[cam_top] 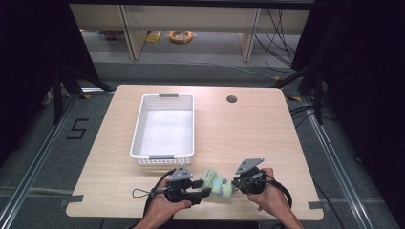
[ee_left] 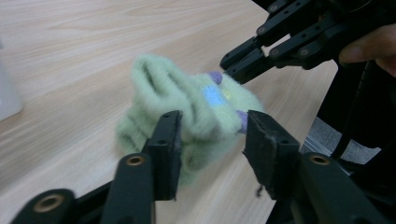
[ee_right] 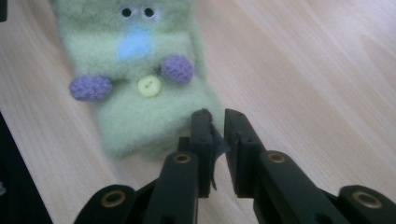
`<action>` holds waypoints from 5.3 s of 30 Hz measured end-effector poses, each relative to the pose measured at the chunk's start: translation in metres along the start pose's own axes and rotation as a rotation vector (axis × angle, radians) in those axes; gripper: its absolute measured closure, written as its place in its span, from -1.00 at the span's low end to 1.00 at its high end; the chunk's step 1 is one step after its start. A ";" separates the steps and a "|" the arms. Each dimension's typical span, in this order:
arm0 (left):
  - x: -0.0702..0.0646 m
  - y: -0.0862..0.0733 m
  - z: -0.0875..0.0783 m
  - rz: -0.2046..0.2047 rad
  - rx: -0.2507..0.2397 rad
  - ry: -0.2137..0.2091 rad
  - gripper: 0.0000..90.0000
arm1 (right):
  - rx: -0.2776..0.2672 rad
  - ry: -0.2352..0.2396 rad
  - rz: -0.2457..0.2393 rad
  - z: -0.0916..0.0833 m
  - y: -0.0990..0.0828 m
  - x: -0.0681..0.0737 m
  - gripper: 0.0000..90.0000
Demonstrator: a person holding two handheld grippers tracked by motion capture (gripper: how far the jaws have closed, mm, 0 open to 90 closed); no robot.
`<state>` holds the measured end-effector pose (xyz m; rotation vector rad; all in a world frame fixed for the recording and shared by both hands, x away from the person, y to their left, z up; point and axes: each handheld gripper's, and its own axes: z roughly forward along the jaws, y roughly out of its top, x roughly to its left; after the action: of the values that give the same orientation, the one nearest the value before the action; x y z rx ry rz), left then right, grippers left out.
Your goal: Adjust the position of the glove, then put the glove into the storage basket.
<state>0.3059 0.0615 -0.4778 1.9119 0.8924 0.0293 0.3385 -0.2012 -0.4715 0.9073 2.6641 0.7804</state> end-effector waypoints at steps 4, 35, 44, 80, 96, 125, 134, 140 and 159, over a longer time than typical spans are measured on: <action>0.008 0.011 -0.010 0.002 -0.042 0.035 0.08 | -0.056 -0.019 0.060 -0.012 -0.004 0.004 0.61; 0.006 0.008 0.012 -0.010 0.047 0.004 0.79 | -0.042 0.034 0.026 -0.009 0.019 0.017 0.92; 0.021 -0.001 0.022 -0.083 0.051 0.009 0.73 | -0.011 0.108 0.071 0.007 0.009 0.007 0.90; 0.034 -0.001 0.039 -0.156 0.148 0.024 -0.03 | 0.045 0.168 0.330 0.022 0.005 -0.021 0.08; 0.034 -0.004 0.045 -0.155 0.136 0.001 0.23 | -0.051 0.276 0.364 0.030 -0.007 -0.023 0.29; 0.026 0.008 0.025 -0.093 0.070 -0.042 0.62 | -0.148 0.286 0.275 0.011 -0.004 -0.019 0.64; 0.019 0.021 0.010 -0.063 0.029 -0.047 0.62 | -0.174 0.269 0.249 -0.005 0.008 -0.015 0.64; 0.022 0.033 -0.002 -0.067 -0.002 -0.049 0.62 | -0.172 0.239 0.228 -0.016 0.023 -0.015 0.64; 0.055 0.088 -0.070 -0.024 -0.107 0.079 0.61 | -0.225 0.217 0.106 -0.037 0.131 -0.020 0.63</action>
<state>0.3696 0.1265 -0.3919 1.8106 0.9478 0.1359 0.4063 -0.1413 -0.3685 0.9586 2.6492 1.2409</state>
